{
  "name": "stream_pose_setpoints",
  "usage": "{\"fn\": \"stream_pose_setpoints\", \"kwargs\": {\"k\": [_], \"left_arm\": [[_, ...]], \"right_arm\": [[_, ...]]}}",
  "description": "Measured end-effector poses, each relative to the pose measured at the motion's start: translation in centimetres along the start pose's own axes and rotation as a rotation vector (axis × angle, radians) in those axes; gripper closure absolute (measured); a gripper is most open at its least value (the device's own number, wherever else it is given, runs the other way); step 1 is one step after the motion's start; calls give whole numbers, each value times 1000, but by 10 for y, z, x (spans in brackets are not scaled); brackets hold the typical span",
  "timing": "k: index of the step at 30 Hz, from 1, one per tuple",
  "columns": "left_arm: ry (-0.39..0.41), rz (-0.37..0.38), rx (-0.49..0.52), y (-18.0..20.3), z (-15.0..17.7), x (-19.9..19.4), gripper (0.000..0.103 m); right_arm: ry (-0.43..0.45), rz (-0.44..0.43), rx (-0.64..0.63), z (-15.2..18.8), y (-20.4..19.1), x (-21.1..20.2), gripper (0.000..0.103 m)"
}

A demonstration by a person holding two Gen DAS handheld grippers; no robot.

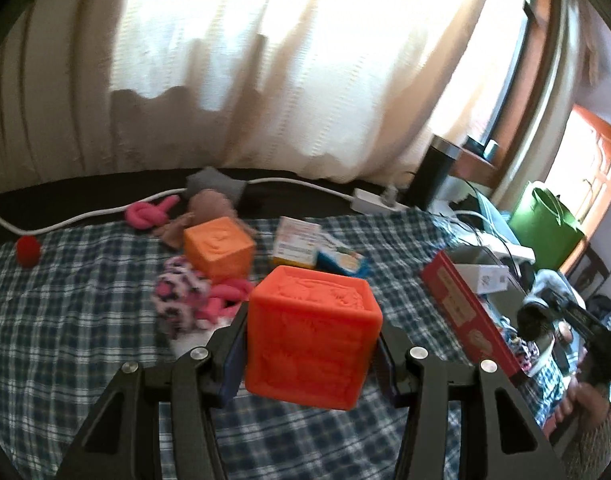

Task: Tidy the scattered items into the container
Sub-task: 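Carry the grey sock into the tin and open the right tool while the left tool carries the cube, then lower the orange rubber cube into the tin and open the left tool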

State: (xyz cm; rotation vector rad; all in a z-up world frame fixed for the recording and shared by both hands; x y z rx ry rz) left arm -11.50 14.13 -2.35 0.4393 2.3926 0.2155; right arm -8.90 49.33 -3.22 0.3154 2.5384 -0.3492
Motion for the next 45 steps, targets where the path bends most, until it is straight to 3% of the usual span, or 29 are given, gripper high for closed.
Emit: {"fn": "stream_pose_setpoints", "kwargs": {"k": [6, 23, 30, 35, 36, 38, 45], "left_arm": [[-24, 42, 69, 46, 2, 11, 48], [-79, 291, 268, 224, 8, 43, 48], [-138, 358, 323, 275, 24, 68, 48], [-225, 386, 380, 296, 46, 87, 44], [-232, 388, 381, 297, 48, 88, 40], [-225, 384, 366, 295, 49, 89, 18], [-188, 342, 298, 267, 36, 84, 17]], "right_arm": [[-42, 28, 10, 1, 29, 21, 62], [64, -4, 63, 5, 57, -32, 61], [83, 2, 89, 4, 67, -42, 61], [71, 14, 110, 10, 77, -39, 61], [68, 17, 116, 11, 79, -38, 61], [64, 21, 129, 13, 83, -37, 61], [51, 12, 153, 22, 85, -36, 61]]}}
Point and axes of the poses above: each gripper's, at about its wrist camera, not at the fingertips, and x roughly the way its jaws point, y to its right, z to its underside, the point moved 10 cm from there along x, roughly the way its jaws point, and after that the axes turned 1 degree about y, right-handed, at the moved point
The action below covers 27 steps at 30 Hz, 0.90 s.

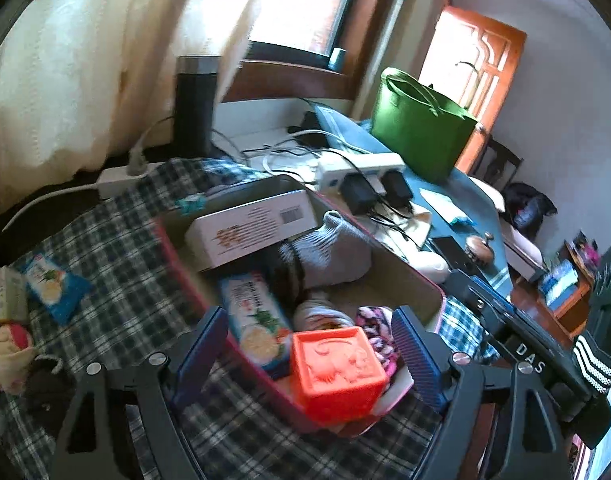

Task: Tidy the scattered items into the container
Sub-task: 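Lower the orange rubber cube into the tin and open the left tool, then grasp the black sock with the right tool while the left tool grasps the pink leopard plush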

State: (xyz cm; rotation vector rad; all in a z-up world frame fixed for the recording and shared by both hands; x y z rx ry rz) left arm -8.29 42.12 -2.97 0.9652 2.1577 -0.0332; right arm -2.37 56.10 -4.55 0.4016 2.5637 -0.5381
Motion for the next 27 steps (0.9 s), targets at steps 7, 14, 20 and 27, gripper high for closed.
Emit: {"fn": "stream_pose_setpoints", "kwargs": {"k": [7, 14, 20, 27], "left_arm": [[22, -57, -25, -29, 2, -24, 17], [42, -101, -63, -63, 11, -55, 17], [44, -184, -112, -117, 32, -88, 17], [62, -352, -230, -225, 67, -142, 17]], "right_arm": [[4, -50, -39, 4, -29, -8, 61], [-7, -109, -94, 15, -68, -15, 50], [-44, -189, -170, 33, -118, -18, 49], [-109, -277, -278, 64, -180, -18, 39]]}}
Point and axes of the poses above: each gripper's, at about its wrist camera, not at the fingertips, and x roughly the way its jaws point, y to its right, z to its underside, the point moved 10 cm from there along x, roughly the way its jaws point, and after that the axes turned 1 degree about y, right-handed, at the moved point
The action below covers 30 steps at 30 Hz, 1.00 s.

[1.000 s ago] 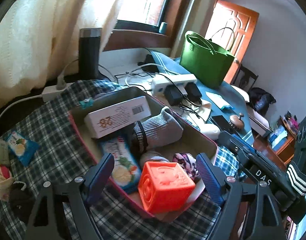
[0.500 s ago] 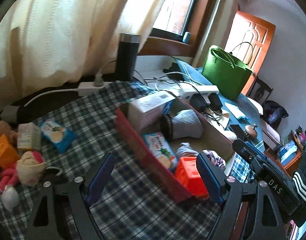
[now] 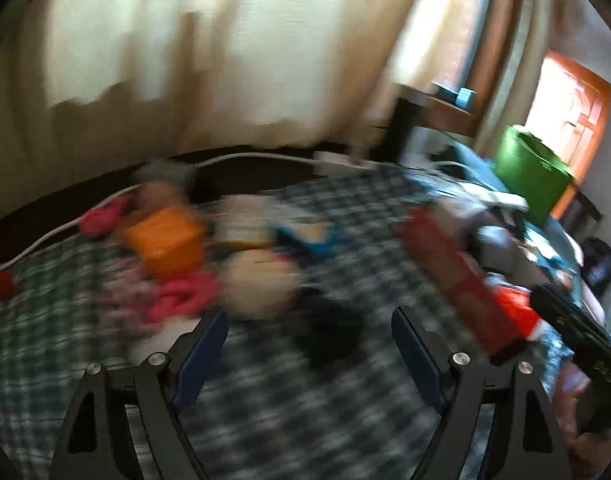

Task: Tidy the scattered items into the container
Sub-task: 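Grasp the black sock with the right tool while the left tool grasps the pink leopard plush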

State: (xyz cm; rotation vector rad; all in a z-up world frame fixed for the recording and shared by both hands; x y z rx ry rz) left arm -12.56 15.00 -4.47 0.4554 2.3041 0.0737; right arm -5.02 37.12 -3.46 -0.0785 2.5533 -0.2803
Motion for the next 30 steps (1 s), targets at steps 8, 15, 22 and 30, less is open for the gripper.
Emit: {"fn": "stream_pose_setpoints", "kwargs": {"k": [8, 15, 22, 30], "left_arm": [[0, -102, -140, -113, -9, 0, 17], [-74, -22, -65, -108, -2, 46, 17], [-86, 2, -111, -121, 5, 61, 52], [-44, 28, -199, -142, -10, 42, 62]], "right_arm": [[-70, -51, -67, 14, -61, 22, 38], [-106, -28, -79, 19, -94, 32, 37], [-140, 16, -70, 26, -110, 50, 34], [-232, 20, -44, 44, -122, 90, 34]]}}
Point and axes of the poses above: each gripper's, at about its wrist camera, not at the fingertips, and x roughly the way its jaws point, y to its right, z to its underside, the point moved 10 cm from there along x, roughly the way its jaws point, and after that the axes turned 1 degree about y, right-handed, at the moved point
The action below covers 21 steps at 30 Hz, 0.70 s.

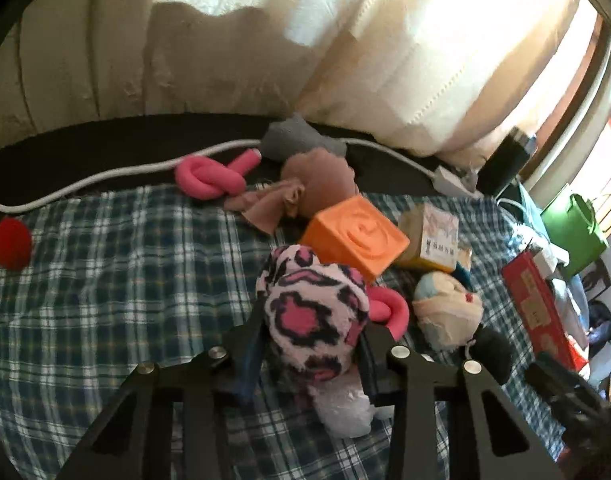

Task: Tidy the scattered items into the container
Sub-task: 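Grasp the black sock with the right tool while the left tool grasps the pink leopard plush, then carry the black sock into the tin and open the right tool while the left tool carries the plush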

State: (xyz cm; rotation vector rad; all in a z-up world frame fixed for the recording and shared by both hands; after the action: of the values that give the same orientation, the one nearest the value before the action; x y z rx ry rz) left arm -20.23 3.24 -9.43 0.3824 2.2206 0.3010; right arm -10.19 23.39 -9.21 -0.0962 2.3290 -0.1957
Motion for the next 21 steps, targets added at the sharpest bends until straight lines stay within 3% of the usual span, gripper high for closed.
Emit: {"fn": "stream_pose_setpoints", "kwargs": {"k": [6, 13, 16, 21], "left_arm": [[78, 25, -18, 0, -20, -29, 62], [112, 31, 21, 12, -23, -44, 62], [107, 32, 48, 21, -19, -42, 62], [96, 36, 77, 33, -11, -41, 62]], "right_arm": [[-48, 10, -33, 3, -5, 27, 34], [-106, 31, -54, 10, 4, 54, 35], [-101, 19, -62, 12, 5, 54, 51], [-36, -2, -47, 6, 9, 31, 52]]}}
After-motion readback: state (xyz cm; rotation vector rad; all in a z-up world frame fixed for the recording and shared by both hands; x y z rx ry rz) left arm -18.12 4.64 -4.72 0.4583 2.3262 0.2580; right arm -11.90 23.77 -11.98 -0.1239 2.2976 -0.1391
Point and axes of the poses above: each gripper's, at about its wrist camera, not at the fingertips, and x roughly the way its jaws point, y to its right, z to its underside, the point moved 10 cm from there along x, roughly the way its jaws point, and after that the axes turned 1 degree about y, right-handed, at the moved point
